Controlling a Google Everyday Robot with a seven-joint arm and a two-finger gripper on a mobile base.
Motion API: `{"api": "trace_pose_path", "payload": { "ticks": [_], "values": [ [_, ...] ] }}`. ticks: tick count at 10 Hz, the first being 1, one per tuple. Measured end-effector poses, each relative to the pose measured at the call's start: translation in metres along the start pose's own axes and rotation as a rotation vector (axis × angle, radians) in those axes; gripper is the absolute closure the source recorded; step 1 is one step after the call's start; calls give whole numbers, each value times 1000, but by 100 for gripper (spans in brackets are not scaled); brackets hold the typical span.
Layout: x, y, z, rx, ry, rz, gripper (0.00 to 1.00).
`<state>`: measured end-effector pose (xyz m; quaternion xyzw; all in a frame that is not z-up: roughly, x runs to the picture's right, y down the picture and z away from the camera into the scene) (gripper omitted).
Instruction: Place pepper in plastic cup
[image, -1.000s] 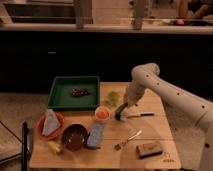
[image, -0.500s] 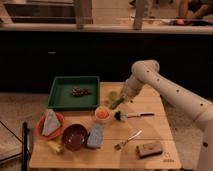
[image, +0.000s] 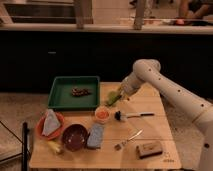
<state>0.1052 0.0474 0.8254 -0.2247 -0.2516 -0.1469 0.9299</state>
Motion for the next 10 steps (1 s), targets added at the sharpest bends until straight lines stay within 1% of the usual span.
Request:
{"api": "trace_pose_path", "payload": {
  "ticks": [2,3,5,8,10],
  "values": [
    [-7,-5,2,31,-60,29,93],
    [-8,-7,2,41,-81,41,93],
    [-12,-12,4,65,-137,73,93],
    [-19,-28,3,95,-197,92,93],
    [-25,-38,4,107,-238,98,93]
  ]
}}
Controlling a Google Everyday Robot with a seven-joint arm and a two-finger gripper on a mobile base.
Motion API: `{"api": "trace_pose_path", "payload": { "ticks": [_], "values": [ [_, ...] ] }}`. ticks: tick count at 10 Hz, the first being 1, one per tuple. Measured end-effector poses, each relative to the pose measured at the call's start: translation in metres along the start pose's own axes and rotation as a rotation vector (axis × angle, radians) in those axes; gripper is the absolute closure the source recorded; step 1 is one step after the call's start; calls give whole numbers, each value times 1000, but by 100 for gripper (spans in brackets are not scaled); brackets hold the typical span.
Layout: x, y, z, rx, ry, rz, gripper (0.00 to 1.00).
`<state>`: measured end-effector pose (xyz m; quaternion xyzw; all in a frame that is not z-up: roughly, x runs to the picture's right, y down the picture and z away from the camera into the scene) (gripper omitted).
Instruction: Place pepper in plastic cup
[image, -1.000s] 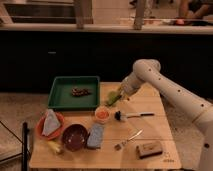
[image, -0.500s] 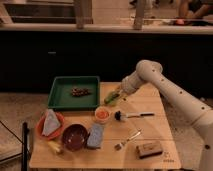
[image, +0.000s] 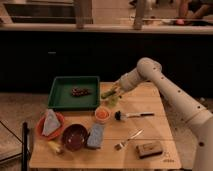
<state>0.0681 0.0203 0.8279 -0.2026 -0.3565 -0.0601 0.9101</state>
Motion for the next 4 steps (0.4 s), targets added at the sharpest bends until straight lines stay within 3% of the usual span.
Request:
{"api": "trace_pose_path", "payload": {
  "ticks": [4],
  "values": [
    [-9,-13,4,20,-85,21,93]
  ]
}}
